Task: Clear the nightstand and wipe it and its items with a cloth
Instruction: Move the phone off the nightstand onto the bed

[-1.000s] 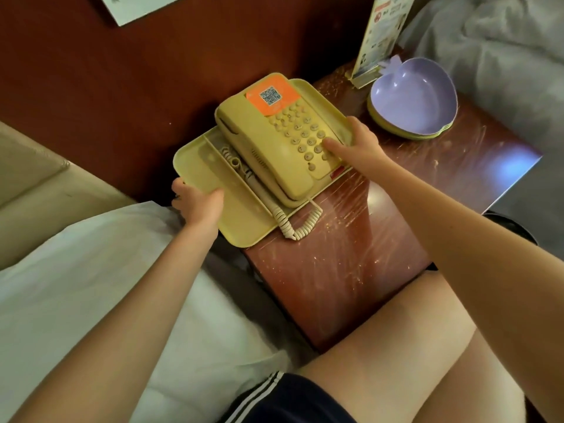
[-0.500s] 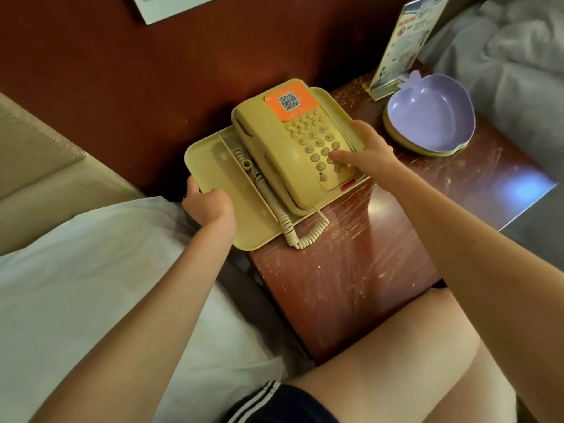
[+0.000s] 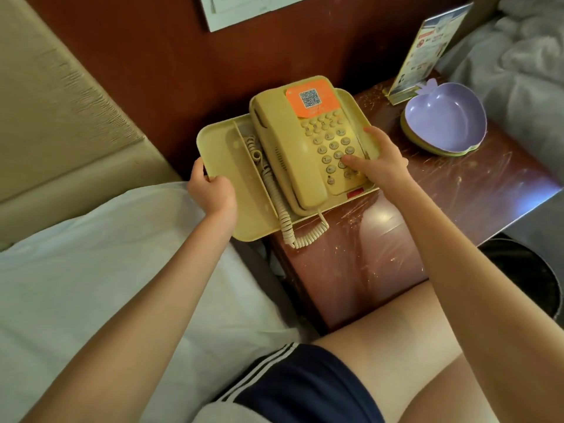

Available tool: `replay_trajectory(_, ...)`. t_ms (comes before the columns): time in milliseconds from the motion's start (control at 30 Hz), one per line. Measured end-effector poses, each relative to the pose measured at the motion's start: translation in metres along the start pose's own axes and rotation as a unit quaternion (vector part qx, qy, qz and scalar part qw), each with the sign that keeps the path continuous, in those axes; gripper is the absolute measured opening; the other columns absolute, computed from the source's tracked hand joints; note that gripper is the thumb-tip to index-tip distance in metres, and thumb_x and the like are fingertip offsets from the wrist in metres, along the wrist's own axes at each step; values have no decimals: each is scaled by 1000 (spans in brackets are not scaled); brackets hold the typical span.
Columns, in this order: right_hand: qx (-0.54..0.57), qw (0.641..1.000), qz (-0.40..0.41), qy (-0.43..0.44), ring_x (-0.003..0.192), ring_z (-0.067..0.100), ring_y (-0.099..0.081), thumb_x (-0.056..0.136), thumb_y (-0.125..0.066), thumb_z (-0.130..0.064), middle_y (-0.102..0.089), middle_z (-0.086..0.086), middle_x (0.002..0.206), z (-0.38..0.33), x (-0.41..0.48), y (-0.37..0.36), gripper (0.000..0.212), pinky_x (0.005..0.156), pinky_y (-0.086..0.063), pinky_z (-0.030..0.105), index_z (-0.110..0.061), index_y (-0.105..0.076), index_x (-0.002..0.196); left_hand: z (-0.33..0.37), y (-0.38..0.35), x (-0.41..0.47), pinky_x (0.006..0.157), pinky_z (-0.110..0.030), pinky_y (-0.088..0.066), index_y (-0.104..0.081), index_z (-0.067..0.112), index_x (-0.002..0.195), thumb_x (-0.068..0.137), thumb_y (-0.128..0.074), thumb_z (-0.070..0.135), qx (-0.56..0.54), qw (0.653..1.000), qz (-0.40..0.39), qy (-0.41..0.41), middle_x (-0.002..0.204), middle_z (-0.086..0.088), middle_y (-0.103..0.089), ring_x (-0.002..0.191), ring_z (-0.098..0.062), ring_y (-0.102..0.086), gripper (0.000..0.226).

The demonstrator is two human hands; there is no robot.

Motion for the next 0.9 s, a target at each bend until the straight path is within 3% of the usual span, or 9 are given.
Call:
replay_trajectory(67,12,1000,5,-2,130,31,-28,61,-75,-58,-41,7,137,-2,-16,-8,85,107,-31,52,-47,-36,135,3,13,0,82,-24,-51,-62,5,116,80,-27,-15,9,1000,-7,-11,110,-9,-65,96,-20,-62,54)
replay_trajectory(233,-32,999,15,-4,132,32,-24,77,-70,-51,-38,9,140,-6,-49,-28,75,111,-21,48,-41,-31,140,-6,53,8,75,-30,-51,-63,0,113,77,-28,-15,2,1000,11,-14,108,-17,-67,93,-24,-63,52)
replay_trajectory(333,-47,999,8,8,131,32,-24,77,-69,-52,-38,10,138,-18,-65,-47,77,111,-18,46,-38,-29,141,-7,81,9,65,-22,-43,-65,7,94,75,-28,-14,1,1000,17,-24,88,-8,-66,73,-14,-55,47)
replay_trajectory(433,-54,998,-1,16,130,32,-25,77,-69,-52,-39,11,136,-31,-80,-68,79,111,-17,47,-38,-28,143,-16,111,16,63,-19,-44,-63,15,91,77,-29,-14,12,999,31,-11,84,2,-63,70,-8,-54,47)
replay_trajectory(600,-81,996,-18,32,129,36,-26,78,-68,-52,-38,13,135,-51,-104,-106,79,111,-15,46,-35,-25,143,-30,158,28,65,-20,-47,-60,20,88,79,-30,-14,15,998,53,1,76,12,-59,71,-7,-56,46)
replay_trajectory(733,-85,995,-34,39,129,37,-26,77,-68,-52,-37,14,136,-64,-123,-140,79,111,-14,46,-35,-27,142,-43,198,45,67,-25,-45,-59,21,76,75,-28,-15,33,997,68,-1,73,7,-59,68,-12,-54,48)
replay_trajectory(900,-72,995,-54,41,130,37,-25,76,-70,-51,-37,15,137,-73,-145,-176,81,110,-13,45,-33,-28,143,-54,243,55,71,-23,-40,-61,22,82,77,-29,-15,43,993,110,17,74,7,-55,67,-7,-49,50)
Point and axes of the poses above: each hand's wrist, its own x-axis towards the middle knuckle, its own y-axis out of the back of the hand, z = x × y, the point moved 9 cm from there along x, towards the middle knuckle
